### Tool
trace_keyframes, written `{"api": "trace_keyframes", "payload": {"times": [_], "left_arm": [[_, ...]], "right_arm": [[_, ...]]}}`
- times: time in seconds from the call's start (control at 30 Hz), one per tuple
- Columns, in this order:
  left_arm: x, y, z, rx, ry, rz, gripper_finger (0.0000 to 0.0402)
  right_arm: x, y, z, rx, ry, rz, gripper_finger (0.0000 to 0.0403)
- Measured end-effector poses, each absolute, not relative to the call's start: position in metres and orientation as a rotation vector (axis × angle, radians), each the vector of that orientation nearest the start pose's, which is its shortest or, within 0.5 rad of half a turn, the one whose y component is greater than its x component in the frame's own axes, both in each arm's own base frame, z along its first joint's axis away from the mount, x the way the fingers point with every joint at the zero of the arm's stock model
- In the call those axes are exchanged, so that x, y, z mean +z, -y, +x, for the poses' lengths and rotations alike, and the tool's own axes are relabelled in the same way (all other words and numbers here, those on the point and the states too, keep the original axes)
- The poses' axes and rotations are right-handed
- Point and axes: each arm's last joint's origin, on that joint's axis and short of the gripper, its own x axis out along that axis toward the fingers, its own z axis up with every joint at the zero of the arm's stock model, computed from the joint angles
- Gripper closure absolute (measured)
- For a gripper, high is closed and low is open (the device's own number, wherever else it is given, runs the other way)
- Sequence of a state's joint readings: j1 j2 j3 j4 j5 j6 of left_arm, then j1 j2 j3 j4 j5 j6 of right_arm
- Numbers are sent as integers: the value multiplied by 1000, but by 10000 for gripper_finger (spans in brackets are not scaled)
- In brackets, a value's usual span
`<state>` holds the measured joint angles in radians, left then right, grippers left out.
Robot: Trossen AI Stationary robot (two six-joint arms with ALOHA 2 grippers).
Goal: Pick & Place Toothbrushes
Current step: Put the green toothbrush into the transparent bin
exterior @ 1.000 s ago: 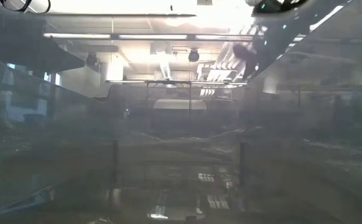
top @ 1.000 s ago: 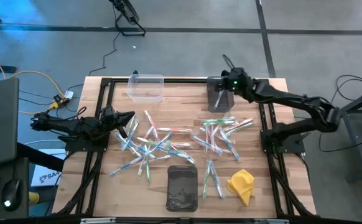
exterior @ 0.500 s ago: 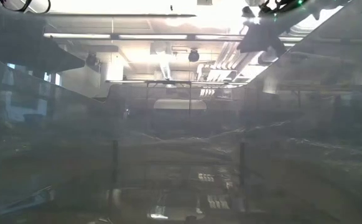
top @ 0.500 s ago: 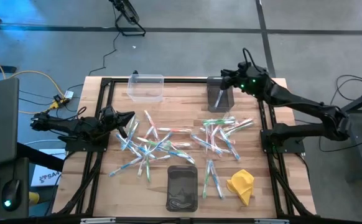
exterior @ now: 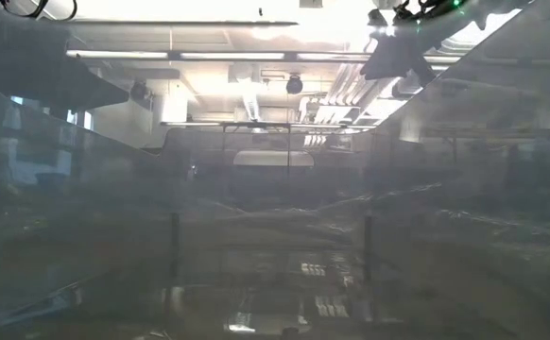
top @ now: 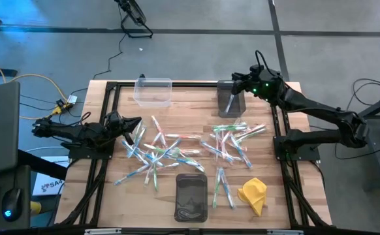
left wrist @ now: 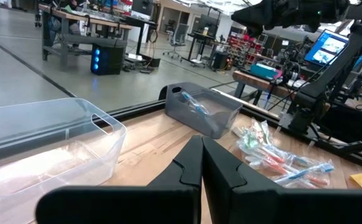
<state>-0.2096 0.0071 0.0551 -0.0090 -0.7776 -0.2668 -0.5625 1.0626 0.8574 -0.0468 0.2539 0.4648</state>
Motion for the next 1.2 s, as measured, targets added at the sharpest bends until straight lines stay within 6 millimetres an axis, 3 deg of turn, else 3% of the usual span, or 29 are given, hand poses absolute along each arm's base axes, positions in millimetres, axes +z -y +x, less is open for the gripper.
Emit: {"api": "trace_keyframes", "payload": {"times": [0.2,0.57,0.93,1.2], "left_arm": [[181,-2,88,562,111,-278,402],[181,-2,88,563,111,-278,402],[181,-2,88,563,111,-279,402],[181,-2,88,562,111,-278,402]], "right_arm": [[317,132,198,-821,-84,486,340],[308,116,205,-350,-295,396,341],[273,94,191,-361,-749,375,341],[263,82,189,-358,-882,357,341]]}}
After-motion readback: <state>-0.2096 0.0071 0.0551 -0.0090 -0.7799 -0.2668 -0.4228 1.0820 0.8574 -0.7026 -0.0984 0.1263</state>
